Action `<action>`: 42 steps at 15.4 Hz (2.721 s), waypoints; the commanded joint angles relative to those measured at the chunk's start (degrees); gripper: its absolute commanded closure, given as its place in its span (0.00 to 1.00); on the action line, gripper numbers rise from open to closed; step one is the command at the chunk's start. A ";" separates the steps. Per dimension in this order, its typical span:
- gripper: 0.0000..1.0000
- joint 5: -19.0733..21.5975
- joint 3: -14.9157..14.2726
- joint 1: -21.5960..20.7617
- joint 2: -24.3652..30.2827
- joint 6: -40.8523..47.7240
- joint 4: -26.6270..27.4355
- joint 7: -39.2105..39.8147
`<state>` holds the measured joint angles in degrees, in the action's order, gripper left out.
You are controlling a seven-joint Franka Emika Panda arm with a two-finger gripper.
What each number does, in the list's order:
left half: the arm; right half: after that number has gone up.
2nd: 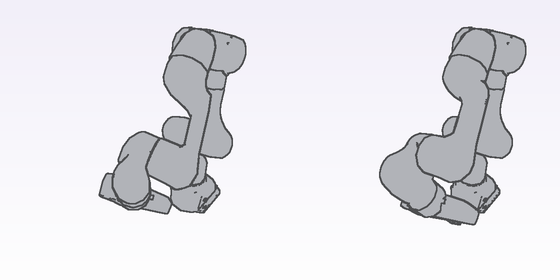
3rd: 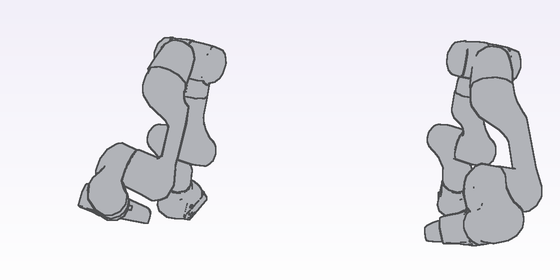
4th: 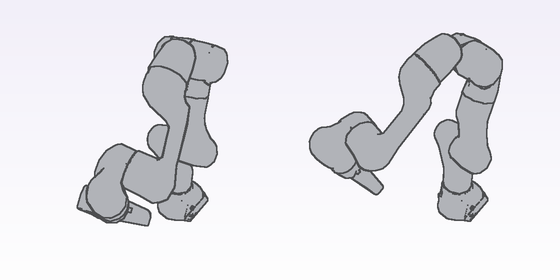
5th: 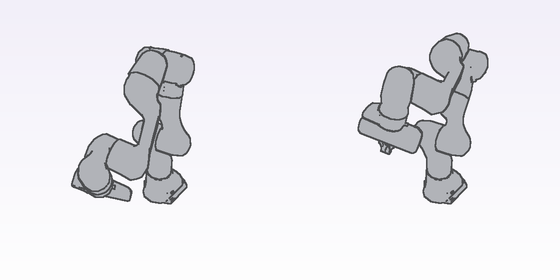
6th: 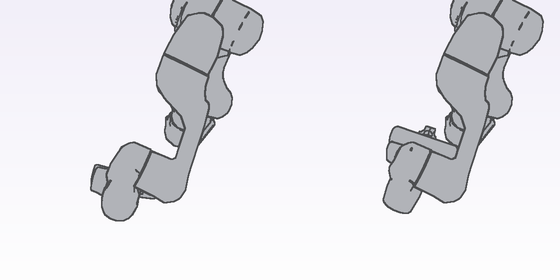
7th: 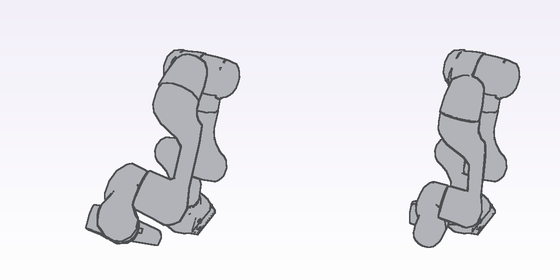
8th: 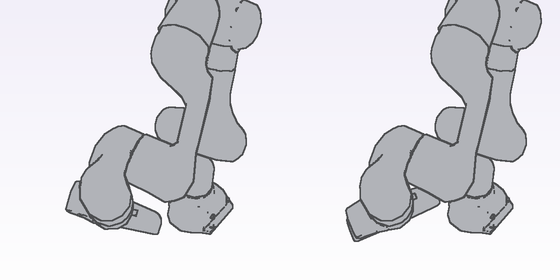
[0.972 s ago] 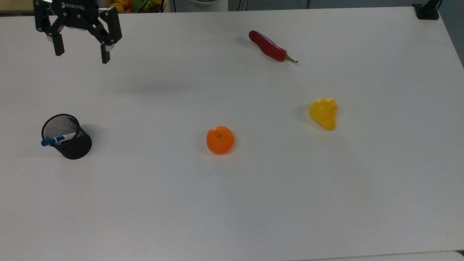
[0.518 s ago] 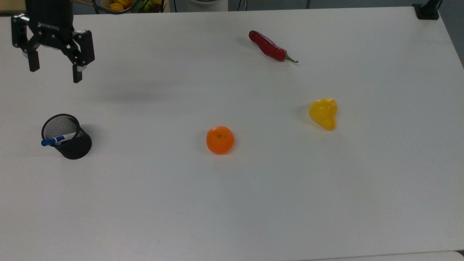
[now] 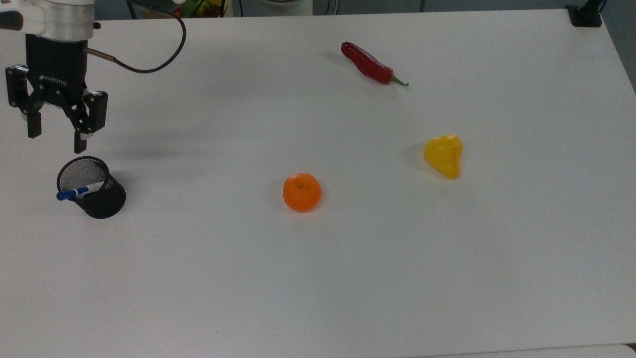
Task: Take marker pen
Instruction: 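Move the open gripper over the black mesh pen cup, then lower the gripper and close it on the blue-capped marker, then lift the marker straight up out of the pen cup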
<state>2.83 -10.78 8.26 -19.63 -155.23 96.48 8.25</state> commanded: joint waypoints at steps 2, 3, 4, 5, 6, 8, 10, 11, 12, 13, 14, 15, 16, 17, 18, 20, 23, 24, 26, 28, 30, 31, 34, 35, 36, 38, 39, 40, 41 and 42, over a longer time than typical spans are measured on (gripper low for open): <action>0.32 -0.11 -0.38 -0.35 -3.56 -5.69 0.20 -1.13; 0.32 -0.02 -0.38 -0.27 -4.61 -6.66 0.11 -1.13; 0.32 0.24 -0.38 -0.18 -5.49 -8.23 0.11 -1.13; 0.32 0.33 -0.38 0.17 -6.20 -9.82 0.11 -1.13; 0.32 0.42 -0.38 0.17 -6.73 -11.05 0.11 -1.13; 0.32 0.34 -0.38 0.52 -8.13 -12.29 -0.07 -1.13; 0.32 0.25 -0.38 0.61 -9.71 -14.65 -0.15 -1.13; 0.32 0.42 -0.38 0.79 -10.16 -15.97 -0.15 -1.13; 0.32 0.60 -0.38 0.88 -11.03 -16.77 -0.24 -1.13; 0.32 0.86 -0.38 0.88 -12.08 -17.64 -1.29 -1.13; 0.32 1.47 -0.38 0.88 -13.49 -18.26 -2.25 -1.13; 0.32 1.91 -0.38 0.88 -14.37 -18.70 -2.87 -1.13; 0.32 2.00 -0.38 0.88 -14.81 -18.97 -3.14 -1.13; 0.32 2.18 -0.38 0.97 -15.17 -19.06 -3.32 -1.13; 0.32 2.35 -0.38 0.97 -15.34 -19.06 -3.84 -1.22; 0.32 2.36 -0.38 0.97 -16.31 -19.41 -4.28 -1.84; 0.54 2.27 -0.38 0.97 -16.40 -19.32 -4.37 -1.84; 0.64 2.36 -0.38 0.97 -16.40 -19.32 -4.37 -1.84; 0.88 2.36 -0.38 0.88 -16.40 -19.41 -4.29 -1.84; 1.00 2.44 -0.20 0.88 -16.31 -19.32 -4.20 -1.92; 1.00 2.44 -0.20 0.79 -16.23 -19.32 -4.20 -1.93; 1.00 2.44 -0.20 0.79 -16.14 -19.32 -4.20 -1.93; 1.00 2.97 -0.20 0.79 -15.00 -19.32 -4.20 -1.93; 1.00 2.88 -0.20 0.79 -13.95 -19.32 -4.02 -2.01; 1.00 2.88 -0.20 0.88 -12.81 -19.15 -3.76 -2.10; 1.00 2.88 -0.20 0.88 -10.44 -18.62 -3.15 -2.10; 1.00 2.88 -0.20 0.97 -9.21 -18.62 -2.88 -2.10; 1.00 2.97 -0.20 0.97 -7.98 -18.45 -2.79 -2.10; 1.00 3.23 -0.20 1.14 -6.57 -18.36 -2.53 -2.36; 1.00 3.41 -0.20 1.23 -5.08 -18.36 -2.09 -2.97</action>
<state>4.95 -10.80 9.57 -30.53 -173.89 91.05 6.26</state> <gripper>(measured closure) 0.833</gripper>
